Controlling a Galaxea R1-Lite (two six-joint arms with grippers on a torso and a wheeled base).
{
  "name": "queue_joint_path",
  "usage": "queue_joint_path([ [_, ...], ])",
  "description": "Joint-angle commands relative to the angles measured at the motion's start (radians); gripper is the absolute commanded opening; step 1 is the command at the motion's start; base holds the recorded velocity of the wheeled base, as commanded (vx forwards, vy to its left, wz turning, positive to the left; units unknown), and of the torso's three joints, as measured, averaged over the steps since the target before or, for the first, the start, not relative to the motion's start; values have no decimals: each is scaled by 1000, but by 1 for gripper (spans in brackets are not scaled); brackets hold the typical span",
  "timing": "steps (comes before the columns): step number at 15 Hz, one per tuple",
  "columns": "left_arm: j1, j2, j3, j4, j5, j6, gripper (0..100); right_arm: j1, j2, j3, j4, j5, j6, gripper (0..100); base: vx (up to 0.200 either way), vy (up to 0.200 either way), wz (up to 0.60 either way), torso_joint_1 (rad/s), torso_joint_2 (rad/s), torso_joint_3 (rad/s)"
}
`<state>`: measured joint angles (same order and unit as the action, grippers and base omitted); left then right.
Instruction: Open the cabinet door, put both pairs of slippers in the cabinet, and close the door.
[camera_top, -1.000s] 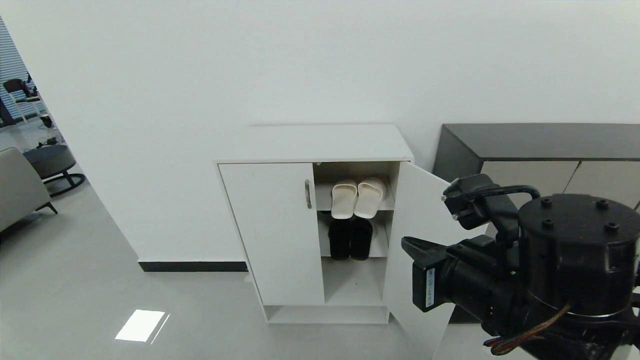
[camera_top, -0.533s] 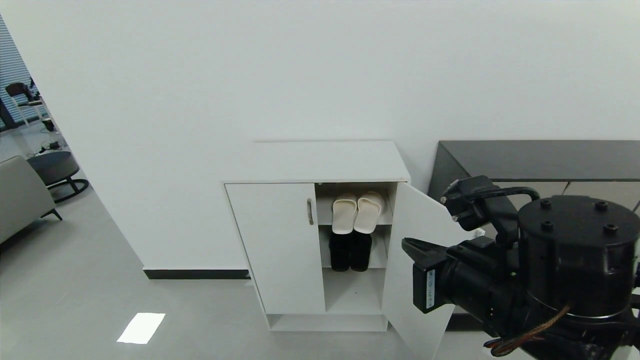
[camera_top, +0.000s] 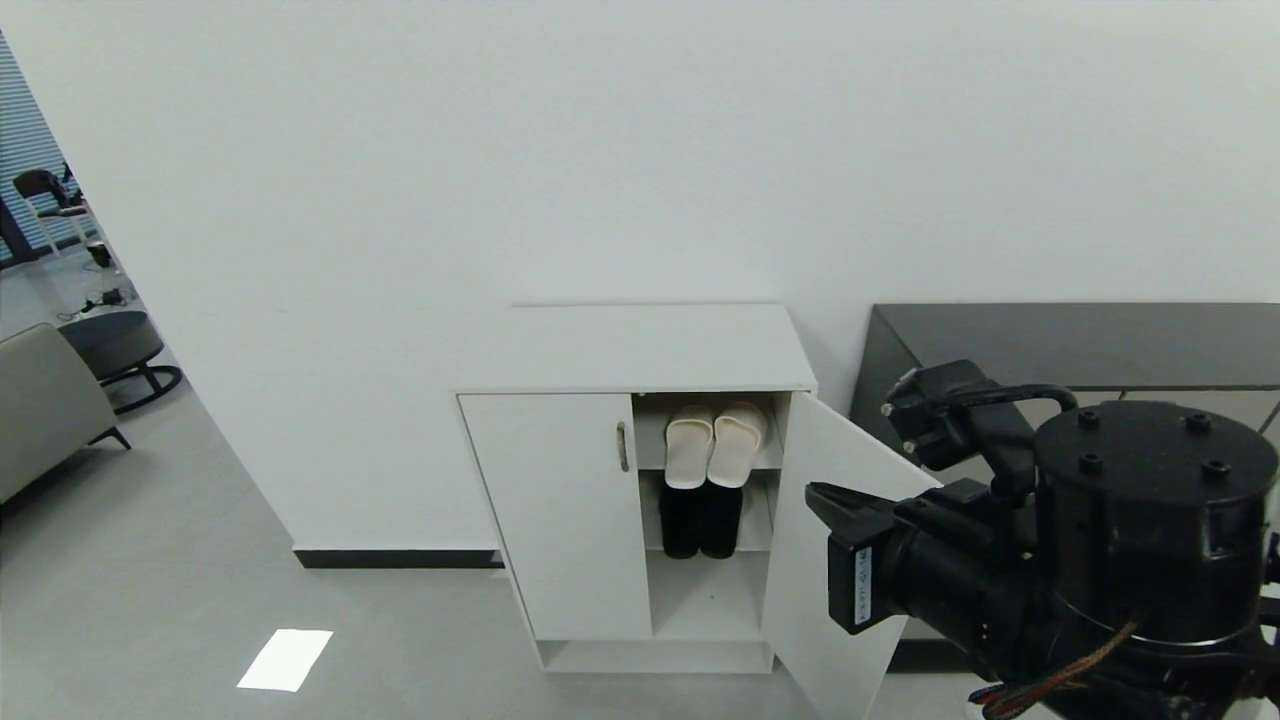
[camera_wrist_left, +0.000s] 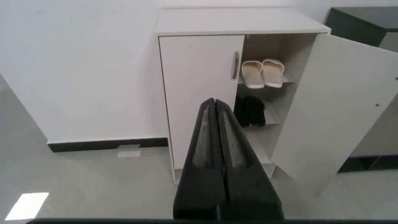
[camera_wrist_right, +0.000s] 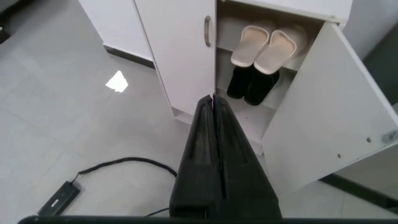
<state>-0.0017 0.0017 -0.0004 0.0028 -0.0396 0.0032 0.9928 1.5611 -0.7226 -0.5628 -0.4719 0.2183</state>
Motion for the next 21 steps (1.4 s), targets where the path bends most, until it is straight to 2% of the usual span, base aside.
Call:
queue_joint_path([
  [1, 0, 0, -1, 0, 0, 0, 0, -6, 5, 5, -11, -1, -4, 0, 200, 0, 0, 159, -339, -173],
  [4, 0, 0, 0, 0, 0, 0, 0, -43, 11, 9, -17, -5, -34, 0, 200, 0, 0, 20, -58, -25],
  [7, 0, 0, 0, -1, 1, -2, 0, -100, 40, 8, -19, -11, -48, 0, 0, 0, 0, 0, 0, 0],
  [12, 0, 0, 0, -1, 1, -6, 0, -395, 171, -5, -19, -2, -99, 0, 0, 0, 0, 0, 0, 0],
  [16, 0, 0, 0, -1, 3, -6, 0, -583, 301, -52, -17, 1, -120, 0, 0, 0, 0, 0, 0, 0],
  [18, 0, 0, 0, -1, 3, -6, 0, -666, 364, -69, -19, 64, -132, 0, 0, 0, 0, 0, 0, 0],
  [21, 0, 0, -1, -1, 3, -6, 0, -715, 409, -81, -17, 85, -142, 0, 0, 0, 0, 0, 0, 0],
])
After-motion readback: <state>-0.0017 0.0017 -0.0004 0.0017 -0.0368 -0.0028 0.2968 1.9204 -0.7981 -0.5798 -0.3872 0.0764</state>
